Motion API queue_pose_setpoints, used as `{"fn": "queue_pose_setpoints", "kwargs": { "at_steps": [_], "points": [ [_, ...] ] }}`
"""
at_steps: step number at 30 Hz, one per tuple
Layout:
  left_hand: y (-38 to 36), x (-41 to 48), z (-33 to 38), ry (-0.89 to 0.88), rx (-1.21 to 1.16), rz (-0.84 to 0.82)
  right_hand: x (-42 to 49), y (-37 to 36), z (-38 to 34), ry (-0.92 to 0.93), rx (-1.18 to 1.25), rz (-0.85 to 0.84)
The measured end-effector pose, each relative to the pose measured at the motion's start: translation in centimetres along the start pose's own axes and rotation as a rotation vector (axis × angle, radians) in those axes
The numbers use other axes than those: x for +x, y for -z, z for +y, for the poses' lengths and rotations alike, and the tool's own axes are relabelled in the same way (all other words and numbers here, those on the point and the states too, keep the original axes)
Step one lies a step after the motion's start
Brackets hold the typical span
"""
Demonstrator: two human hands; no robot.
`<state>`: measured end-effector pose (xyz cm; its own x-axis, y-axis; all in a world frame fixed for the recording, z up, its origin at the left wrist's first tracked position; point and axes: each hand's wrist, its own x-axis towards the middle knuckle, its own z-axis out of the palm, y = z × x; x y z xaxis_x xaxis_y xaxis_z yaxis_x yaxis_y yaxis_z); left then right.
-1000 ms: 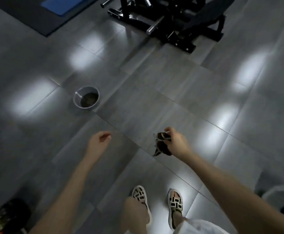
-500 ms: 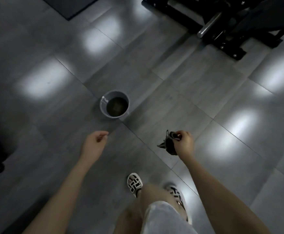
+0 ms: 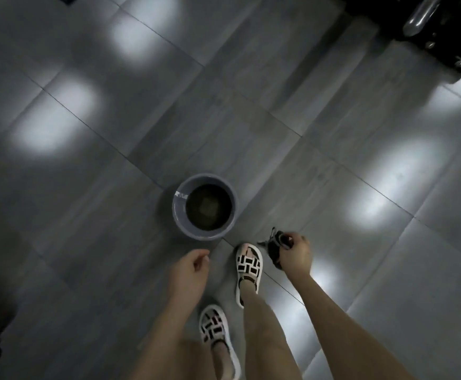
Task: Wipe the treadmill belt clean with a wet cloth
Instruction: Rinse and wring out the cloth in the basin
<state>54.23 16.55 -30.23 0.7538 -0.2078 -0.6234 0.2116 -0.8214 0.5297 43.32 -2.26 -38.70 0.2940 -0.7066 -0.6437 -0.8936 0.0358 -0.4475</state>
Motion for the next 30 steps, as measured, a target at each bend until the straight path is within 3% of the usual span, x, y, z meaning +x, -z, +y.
{"fn": "queue_pose_setpoints", "kwargs": {
  "at_steps": [7, 9, 14, 18, 22, 27, 30],
  "points": [
    [-2.7, 16.0, -6.7, 0.106, 0.111, -0.104, 12.4, -11.8, -3.5, -0.014, -0.019, 0.006],
    [-3.2, 20.2, -8.0, 0.069, 0.118, -0.132, 15.2, -14.4, -3.4, -0.049, -0.019, 0.027],
    [-4.5, 28.2, -10.6, -0.186, 0.441, -0.287, 19.3, -20.9, -2.0, -0.085, -0.026, 0.121],
    [-4.7, 31.7, -12.6, -0.283, 0.584, -0.421, 19.5, -26.0, -1.6, -0.110, 0.005, 0.069],
    [-4.5, 33.9, -13.7, -0.287, 0.651, -0.452, 19.2, -29.4, -1.0, -0.078, 0.000, 0.025],
    [-4.6, 34.7, -14.0, -0.270, 0.675, -0.475, 19.0, -29.3, -0.4, 0.005, -0.002, 0.121],
    [-5.1, 34.7, -13.5, -0.284, 0.664, -0.466, 20.0, -28.8, 0.4, -0.049, -0.081, 0.148]
  ]
}}
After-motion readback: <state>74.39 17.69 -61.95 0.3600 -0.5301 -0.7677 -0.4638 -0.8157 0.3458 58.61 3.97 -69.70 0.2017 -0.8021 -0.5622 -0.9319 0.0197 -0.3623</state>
